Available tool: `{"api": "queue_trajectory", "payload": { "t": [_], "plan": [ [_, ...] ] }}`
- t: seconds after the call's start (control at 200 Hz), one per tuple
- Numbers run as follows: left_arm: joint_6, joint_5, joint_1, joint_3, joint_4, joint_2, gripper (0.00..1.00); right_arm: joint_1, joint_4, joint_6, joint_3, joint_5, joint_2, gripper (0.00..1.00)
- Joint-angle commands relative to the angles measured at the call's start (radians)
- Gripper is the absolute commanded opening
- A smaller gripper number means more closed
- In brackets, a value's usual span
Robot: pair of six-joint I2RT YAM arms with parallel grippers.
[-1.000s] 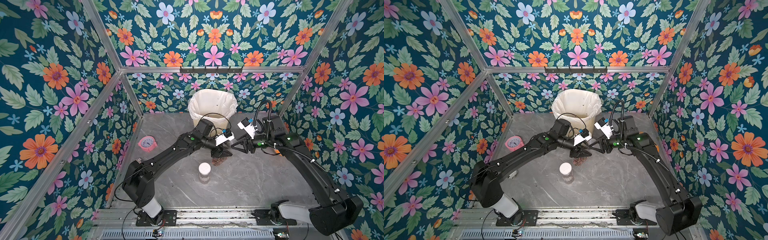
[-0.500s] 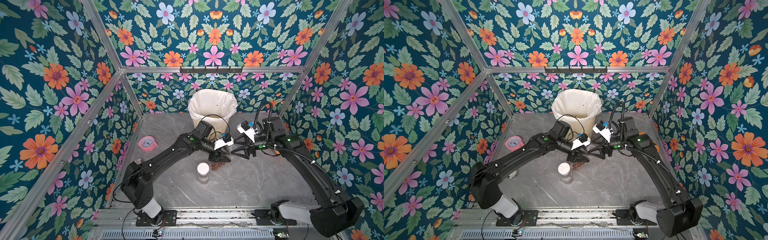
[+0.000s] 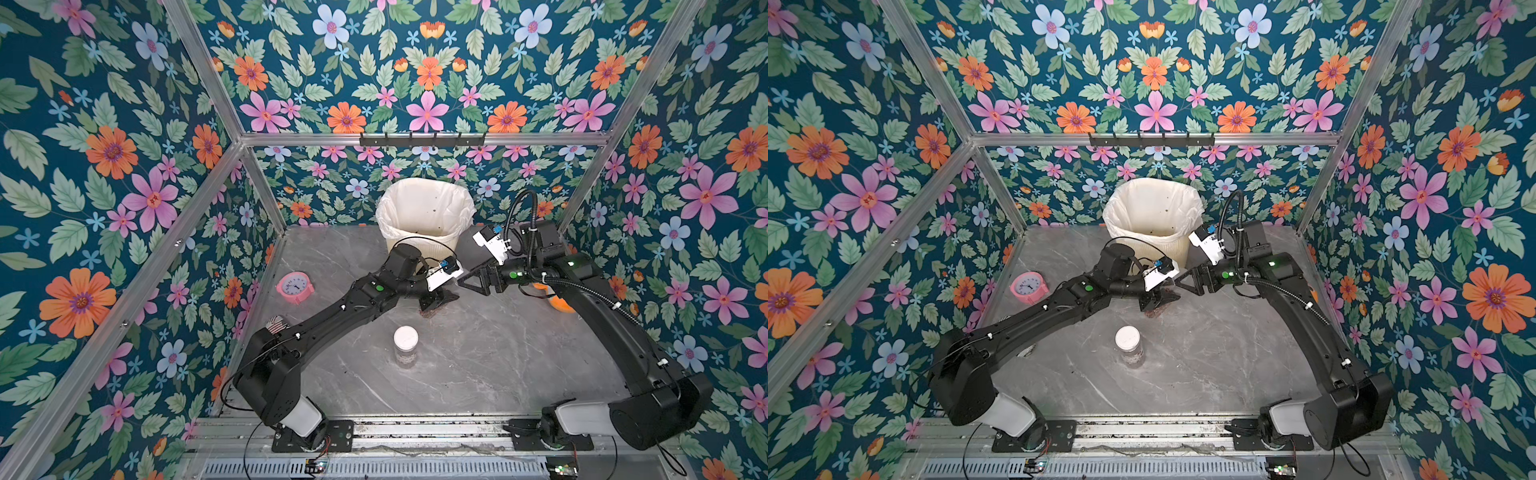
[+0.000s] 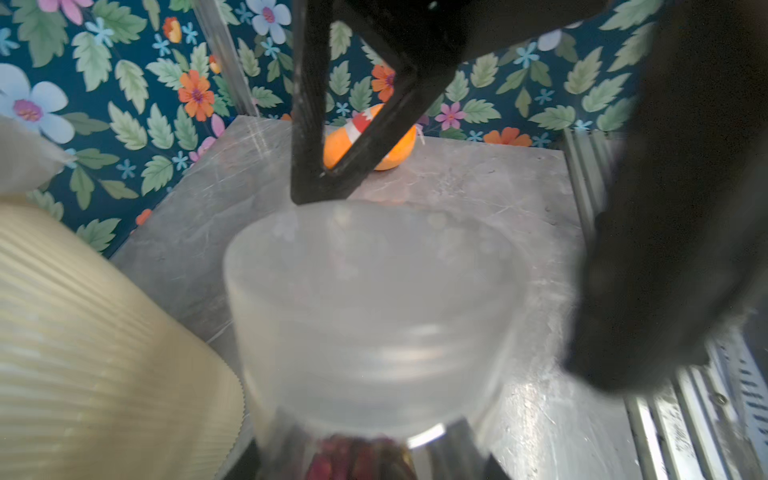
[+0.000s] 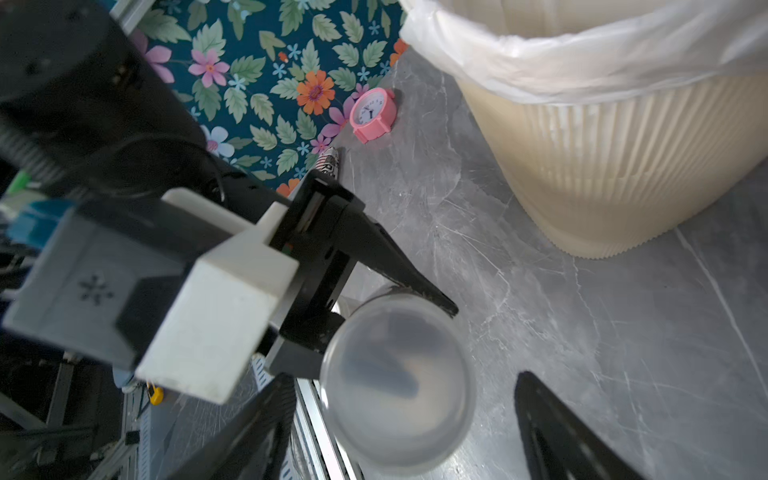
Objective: Empty the moldy dried flower tea in the jars
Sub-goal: Unscrew the lid from the jar.
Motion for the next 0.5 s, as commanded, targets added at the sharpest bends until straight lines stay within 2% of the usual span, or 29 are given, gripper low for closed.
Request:
{"api": "queue_trajectory", "payload": {
  "t": [0.0, 0.135, 0.365, 0.495],
  "plan": [
    [-0.033, -0.133, -0.004, 0.004, 0.091, 0.007, 0.47, 0.001, 0.037, 0.165, 0.033, 0.065, 0.037, 0.8],
    [-0.038, -0.176, -0.009, 0.004, 0.112, 0.014, 0.47, 0.01, 0.049, 0.24, 0.053, 0.088, 0.072, 0.76],
    [-0.025, -0.215, -0.021, 0.018, 0.094, 0.039, 0.47, 0.026, 0.065, 0.272, 0.088, 0.077, 0.102, 0.73],
    [-0.023, -0.205, -0.023, 0.017, 0.091, 0.035, 0.46, 0.03, 0.037, 0.254, 0.109, 0.05, 0.125, 0.61]
  ]
}}
